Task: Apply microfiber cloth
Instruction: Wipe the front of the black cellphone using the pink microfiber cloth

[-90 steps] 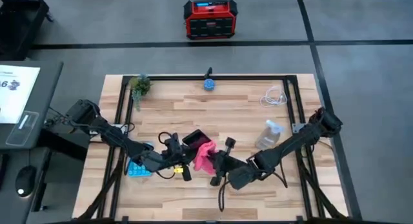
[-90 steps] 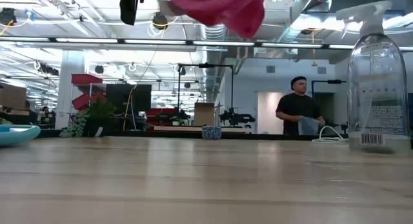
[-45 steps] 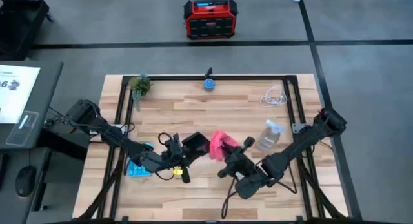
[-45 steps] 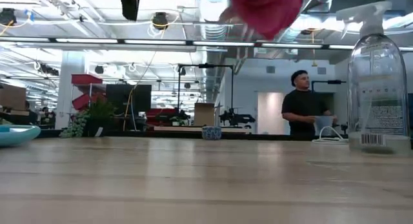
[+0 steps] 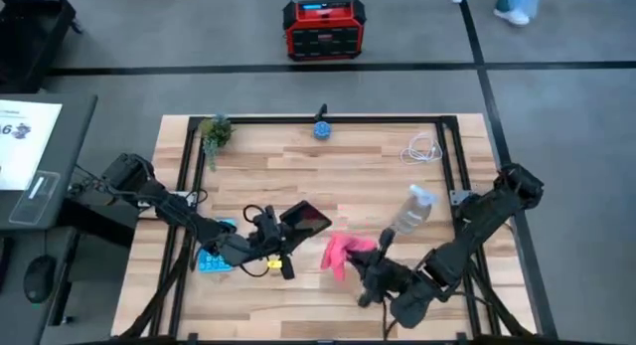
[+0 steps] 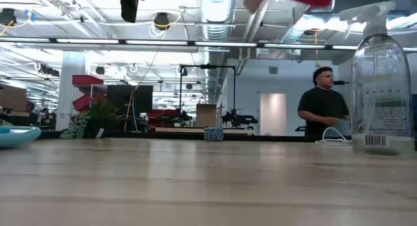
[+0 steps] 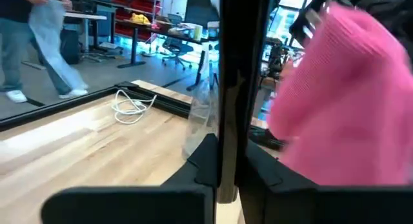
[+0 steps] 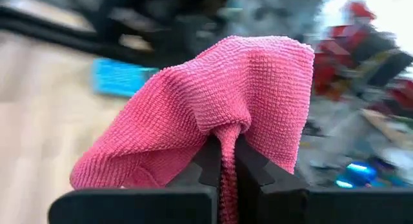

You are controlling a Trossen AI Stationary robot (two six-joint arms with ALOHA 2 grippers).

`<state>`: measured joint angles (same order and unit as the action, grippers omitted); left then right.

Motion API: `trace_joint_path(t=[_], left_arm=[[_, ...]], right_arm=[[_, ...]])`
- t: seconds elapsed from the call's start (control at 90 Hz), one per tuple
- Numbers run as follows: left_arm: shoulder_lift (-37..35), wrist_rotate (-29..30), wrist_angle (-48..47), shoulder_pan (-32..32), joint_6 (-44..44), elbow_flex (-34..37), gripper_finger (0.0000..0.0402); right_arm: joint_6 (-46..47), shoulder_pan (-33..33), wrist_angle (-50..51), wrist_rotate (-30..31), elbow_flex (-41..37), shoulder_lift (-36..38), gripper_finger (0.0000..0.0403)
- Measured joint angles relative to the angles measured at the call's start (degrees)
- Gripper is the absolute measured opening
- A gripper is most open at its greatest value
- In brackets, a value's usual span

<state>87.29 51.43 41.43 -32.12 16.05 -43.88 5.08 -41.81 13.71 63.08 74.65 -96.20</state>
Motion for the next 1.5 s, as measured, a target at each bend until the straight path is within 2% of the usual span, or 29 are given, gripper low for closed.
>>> trace_joint_path(t=[0.122,0.244,0.511,0.589,0.689,0.833,0.911,1.011,1.178,1.256,1.367,1.5], left_arm=[[0.0,-3.0,-0.1,0.0,0.0,0.0,0.0009],[0.0,-7.4,-1.2,0.0,0.0,0.0,0.0009],[-0.1,-8.4,-8.5,0.4,5.0,0.0,0.0009],[-0.1,-9.2,-9.0,0.7,5.0,0.0,0.0009],[-0.1,-9.2,-9.0,0.7,5.0,0.0,0.0009],[0.0,-9.6,-8.6,0.5,4.6,0.1,0.0009],[0.0,-9.8,-8.2,0.5,4.2,0.1,0.0009],[0.0,-9.6,-8.0,0.5,3.5,0.1,0.0009],[0.0,-9.7,-9.2,0.5,3.4,0.1,0.0009],[0.0,-9.7,-10.1,0.5,4.0,0.1,0.0009],[0.1,-10.1,-11.3,0.5,4.2,0.1,0.0009],[0.1,-10.0,-10.9,0.5,4.1,0.2,0.0009]], right_arm=[[-3.0,3.0,-3.1,0.1,0.0,-2.0,0.0000],[-9.6,6.8,-12.0,-0.1,-0.1,-3.7,0.0000],[-33.9,11.2,-37.8,-0.3,0.0,-4.5,0.0000],[-39.6,11.8,-42.5,-1.5,0.0,-4.5,0.0000],[-40.1,12.1,-40.2,-5.3,0.1,-4.3,0.0000],[-30.1,12.2,-26.2,-14.0,0.1,-4.4,0.0000],[-26.7,12.9,-23.5,-17.2,0.0,-4.4,0.0000],[-27.8,14.0,-27.6,-17.7,0.0,-4.4,0.0000],[-37.4,15.0,-42.7,-15.2,0.0,-4.3,0.0000],[-38.8,15.3,-43.7,-14.9,0.0,-4.3,0.0000],[-33.9,15.2,-36.4,-15.5,0.1,-4.3,0.0000],[-24.7,15.6,-23.8,-22.6,0.1,-4.4,0.0000]])
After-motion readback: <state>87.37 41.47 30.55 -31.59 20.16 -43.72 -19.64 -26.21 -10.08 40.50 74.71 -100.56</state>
